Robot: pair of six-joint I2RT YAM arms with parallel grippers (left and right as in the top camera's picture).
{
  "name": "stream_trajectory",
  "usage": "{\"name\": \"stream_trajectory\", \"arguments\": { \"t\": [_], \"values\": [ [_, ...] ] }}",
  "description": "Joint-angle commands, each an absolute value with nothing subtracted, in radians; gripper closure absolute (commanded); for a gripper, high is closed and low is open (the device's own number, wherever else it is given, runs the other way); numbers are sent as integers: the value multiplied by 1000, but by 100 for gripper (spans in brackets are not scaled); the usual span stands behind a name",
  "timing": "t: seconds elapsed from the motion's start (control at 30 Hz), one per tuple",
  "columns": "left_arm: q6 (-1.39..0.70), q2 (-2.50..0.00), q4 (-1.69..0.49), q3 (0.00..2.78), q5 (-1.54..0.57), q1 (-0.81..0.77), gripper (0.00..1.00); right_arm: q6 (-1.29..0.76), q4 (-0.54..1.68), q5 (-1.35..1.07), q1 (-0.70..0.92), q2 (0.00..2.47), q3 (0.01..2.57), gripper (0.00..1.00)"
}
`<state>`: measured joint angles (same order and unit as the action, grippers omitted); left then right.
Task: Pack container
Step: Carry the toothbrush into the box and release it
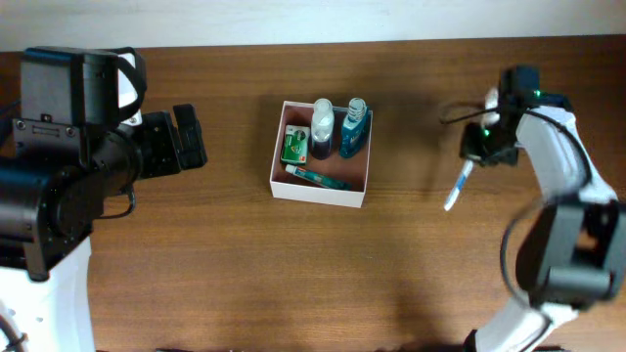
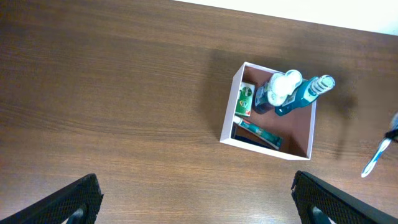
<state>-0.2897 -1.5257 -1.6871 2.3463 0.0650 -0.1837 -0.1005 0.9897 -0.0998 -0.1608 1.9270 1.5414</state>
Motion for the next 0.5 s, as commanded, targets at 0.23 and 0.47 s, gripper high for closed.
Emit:
{"name": "stream_trajectory", "arguments": {
  "t": [0.23,0.47],
  "values": [
    [-274,-1522,-1687,2353,79,-179,1,447,994,-237,296,1580,1603,96],
    [-274,-1522,-1687,2353,79,-179,1,917,912,-236,521,1705,1603,96]
  ]
}}
